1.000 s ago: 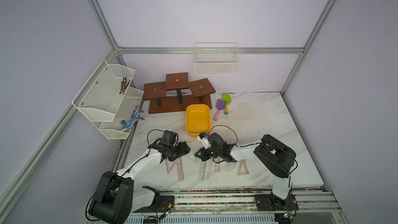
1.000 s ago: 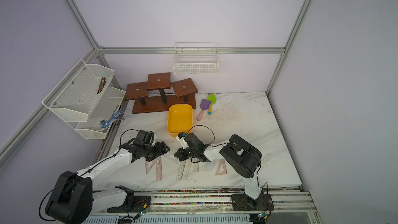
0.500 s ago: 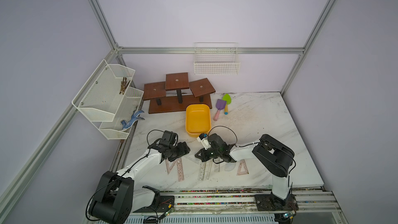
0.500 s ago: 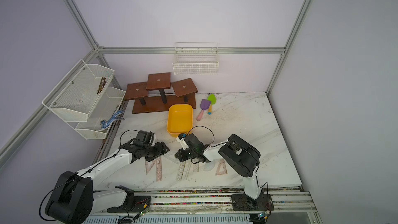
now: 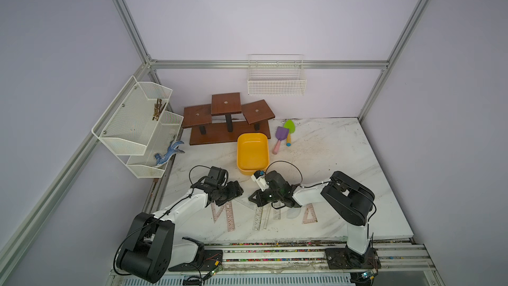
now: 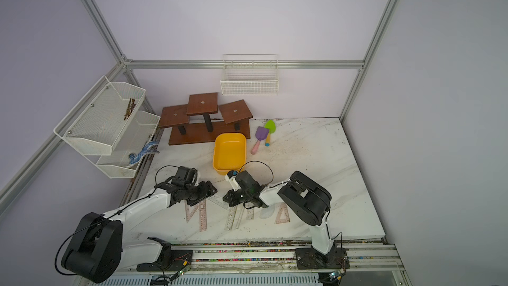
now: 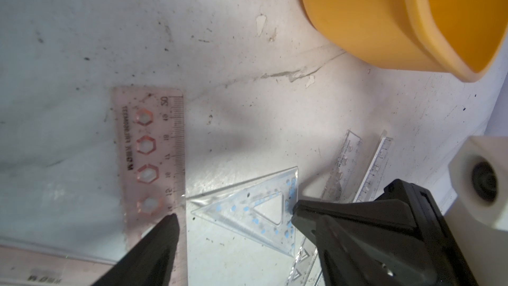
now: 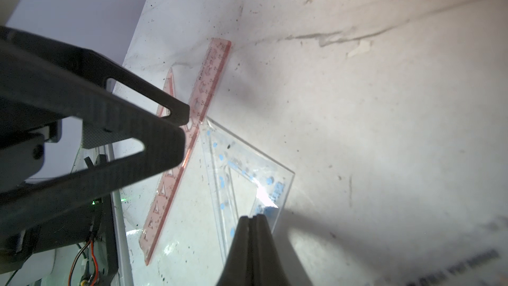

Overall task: Put the scattered rulers into the storage box
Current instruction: Pick up the ruler from the center of the board.

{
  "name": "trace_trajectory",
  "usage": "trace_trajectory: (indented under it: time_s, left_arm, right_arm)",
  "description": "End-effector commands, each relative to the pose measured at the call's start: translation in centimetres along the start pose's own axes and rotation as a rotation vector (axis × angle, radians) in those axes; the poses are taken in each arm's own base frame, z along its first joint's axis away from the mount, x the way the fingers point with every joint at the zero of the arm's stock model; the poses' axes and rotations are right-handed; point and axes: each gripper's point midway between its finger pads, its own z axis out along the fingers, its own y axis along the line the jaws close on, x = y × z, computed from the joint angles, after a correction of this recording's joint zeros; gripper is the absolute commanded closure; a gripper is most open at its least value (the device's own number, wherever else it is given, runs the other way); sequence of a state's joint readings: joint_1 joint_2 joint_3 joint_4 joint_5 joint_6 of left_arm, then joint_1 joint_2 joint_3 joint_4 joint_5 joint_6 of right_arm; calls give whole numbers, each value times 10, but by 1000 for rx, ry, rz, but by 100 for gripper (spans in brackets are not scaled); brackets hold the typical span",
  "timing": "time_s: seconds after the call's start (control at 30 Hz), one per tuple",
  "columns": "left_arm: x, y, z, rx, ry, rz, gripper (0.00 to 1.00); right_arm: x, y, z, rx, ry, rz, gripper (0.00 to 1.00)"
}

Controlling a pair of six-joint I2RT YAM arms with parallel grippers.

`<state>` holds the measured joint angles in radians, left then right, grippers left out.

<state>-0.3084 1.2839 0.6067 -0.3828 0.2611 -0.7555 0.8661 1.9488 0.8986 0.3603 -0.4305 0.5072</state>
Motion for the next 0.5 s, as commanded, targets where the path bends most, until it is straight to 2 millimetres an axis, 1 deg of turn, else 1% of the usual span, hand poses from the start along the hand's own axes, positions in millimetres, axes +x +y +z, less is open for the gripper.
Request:
trace_trajectory:
  time_s: [0.0, 0.47]
  left_arm:
    - [-4, -2, 1, 17, -15, 9, 18]
    - [-2, 0, 5, 17, -7, 1, 18]
  right_arm:
    - [11, -10, 4, 33, 22, -11, 100]
    - [16, -14, 3, 42, 26, -9, 100]
